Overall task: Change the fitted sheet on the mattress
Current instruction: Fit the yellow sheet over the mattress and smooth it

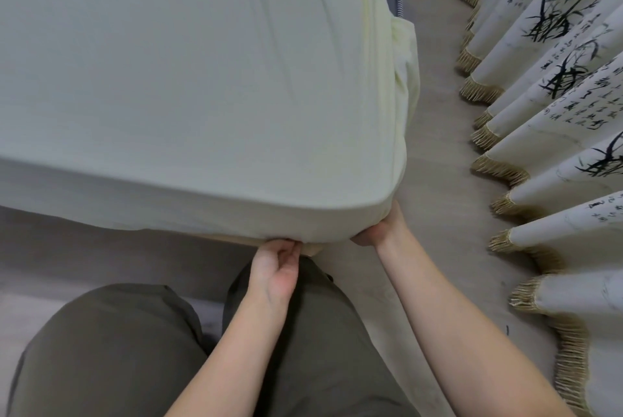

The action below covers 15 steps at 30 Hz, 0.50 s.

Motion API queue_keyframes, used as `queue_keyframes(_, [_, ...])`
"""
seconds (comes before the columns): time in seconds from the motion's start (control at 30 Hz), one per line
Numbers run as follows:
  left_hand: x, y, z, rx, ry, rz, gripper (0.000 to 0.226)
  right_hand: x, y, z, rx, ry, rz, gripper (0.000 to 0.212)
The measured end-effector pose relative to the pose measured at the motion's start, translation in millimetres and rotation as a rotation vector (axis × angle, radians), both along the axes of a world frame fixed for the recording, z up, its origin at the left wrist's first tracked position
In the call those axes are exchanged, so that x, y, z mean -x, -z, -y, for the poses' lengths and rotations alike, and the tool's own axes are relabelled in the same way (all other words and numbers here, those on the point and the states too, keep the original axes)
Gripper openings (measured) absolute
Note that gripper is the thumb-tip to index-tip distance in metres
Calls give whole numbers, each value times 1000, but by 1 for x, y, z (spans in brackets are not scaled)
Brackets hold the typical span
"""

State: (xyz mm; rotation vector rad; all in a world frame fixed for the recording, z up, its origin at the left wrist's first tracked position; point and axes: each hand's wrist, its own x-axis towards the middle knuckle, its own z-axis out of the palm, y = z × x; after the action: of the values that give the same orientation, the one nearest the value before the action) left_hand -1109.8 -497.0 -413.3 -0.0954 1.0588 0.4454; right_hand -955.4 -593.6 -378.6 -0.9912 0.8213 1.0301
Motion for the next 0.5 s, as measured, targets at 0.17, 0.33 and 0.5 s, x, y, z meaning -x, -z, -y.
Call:
queue_keyframes(0.17, [-2,9,2,-63,17,55,26,-5,4,-2,-85,-13,157,19])
queue_keyframes(0.33, [-1,7,0,-120,73,36,22,-5,10,-1,-259,25,238,25])
queue_keyframes(0.5, [4,12,-6,-183,176,16,24,7,19,9,-162,127,308,29])
